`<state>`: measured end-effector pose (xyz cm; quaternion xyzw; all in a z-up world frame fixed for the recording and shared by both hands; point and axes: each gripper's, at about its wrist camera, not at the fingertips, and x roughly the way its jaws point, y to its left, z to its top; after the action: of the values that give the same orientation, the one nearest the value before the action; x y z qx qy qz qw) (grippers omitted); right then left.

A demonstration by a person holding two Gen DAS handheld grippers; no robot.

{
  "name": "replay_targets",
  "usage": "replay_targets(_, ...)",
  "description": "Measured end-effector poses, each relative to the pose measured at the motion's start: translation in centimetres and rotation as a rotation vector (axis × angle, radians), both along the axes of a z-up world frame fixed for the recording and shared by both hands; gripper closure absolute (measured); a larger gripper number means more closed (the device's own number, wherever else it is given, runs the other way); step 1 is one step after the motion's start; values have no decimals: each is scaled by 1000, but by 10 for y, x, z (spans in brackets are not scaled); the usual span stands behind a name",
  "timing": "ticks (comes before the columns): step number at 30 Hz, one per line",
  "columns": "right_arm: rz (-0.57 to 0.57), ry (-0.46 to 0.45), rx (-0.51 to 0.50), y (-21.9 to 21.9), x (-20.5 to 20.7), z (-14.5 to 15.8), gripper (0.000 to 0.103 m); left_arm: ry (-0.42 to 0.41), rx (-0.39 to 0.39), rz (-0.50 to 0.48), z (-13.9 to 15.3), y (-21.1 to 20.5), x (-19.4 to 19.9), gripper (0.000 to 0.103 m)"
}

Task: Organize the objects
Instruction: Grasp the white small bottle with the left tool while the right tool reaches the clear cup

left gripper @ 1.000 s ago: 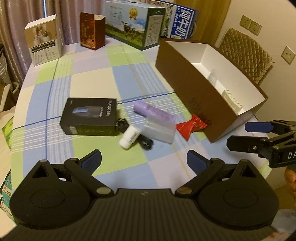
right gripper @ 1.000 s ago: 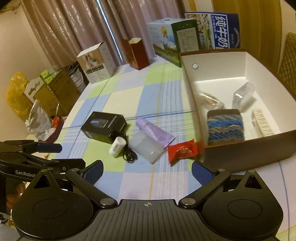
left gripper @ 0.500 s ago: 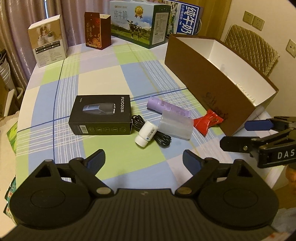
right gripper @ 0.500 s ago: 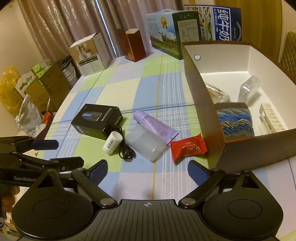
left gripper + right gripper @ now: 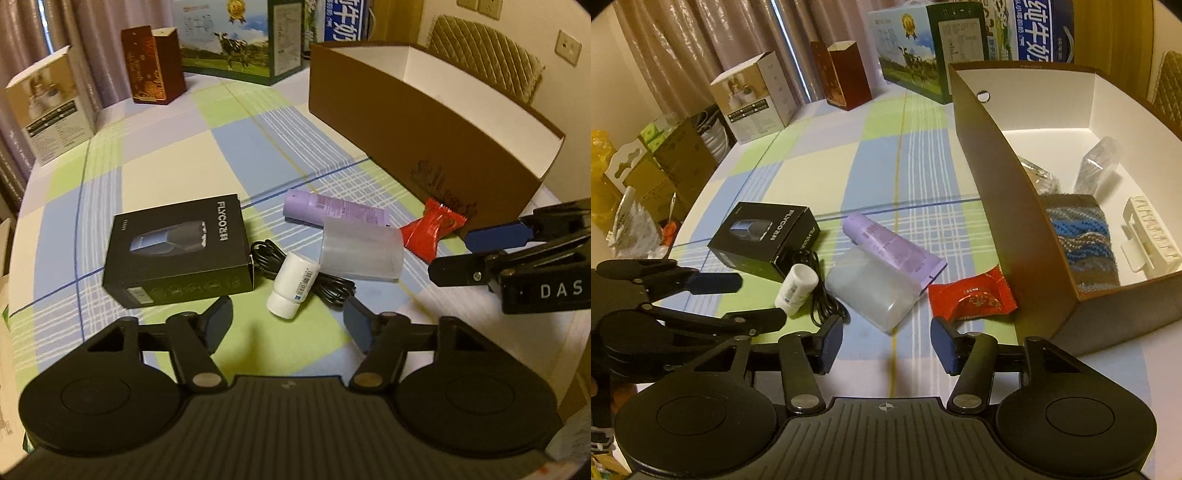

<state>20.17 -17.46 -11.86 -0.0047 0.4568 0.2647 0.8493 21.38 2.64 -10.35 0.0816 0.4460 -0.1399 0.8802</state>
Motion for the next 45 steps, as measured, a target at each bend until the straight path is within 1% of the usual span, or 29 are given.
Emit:
replay_targets(4,-7,13,-5,1,7,-3,53,9,11,-29,-9,-3,11,55)
replay_targets(6,-8,19,-9,2,10,-5,53,9,20,-41,-13,-5,17,58)
replay_targets(8,-9,23,-12,4,12,-5,53,12,31,-56,-17,-7,21,63)
replay_targets(10,-7,27,-14,4,14,-6,53,18,44,-69,-22,-9,26,65)
replay_targets(15,-1,42,-19,6,20,-10,53,27,43,-86,-30,-12,34,71)
replay_targets(16,2,44,-20,7,21,-11,53,27,36,-91,-30,-13,35,77)
replay_targets(17,7,46,-20,8,22,-11,53,25,32,-93,-31,-13,35,79)
replay_targets(20,26,46,-20,12,25,-13,53,25,29,-88,-30,-13,34,80)
replay_targets(25,67,22,-21,23,33,-16,53,61,-5,-45,-28,-1,24,80)
replay_targets(28,94,14,-20,30,42,-21,53,87,-29,12,-26,13,17,80)
replay_targets(30,124,2,-2,34,48,-26,52,102,-46,63,-25,25,14,80)
replay_targets(35,186,-31,-5,44,59,-41,50,132,-70,182,-23,55,12,80)
replay_targets(40,288,-17,-40,53,48,-43,51,142,-59,239,-22,72,9,80)
replay_targets(43,319,12,-78,59,39,-47,51,159,-63,251,-22,74,7,80)
replay_targets(45,322,14,-89,61,35,-51,51,169,-65,253,-23,74,6,80)
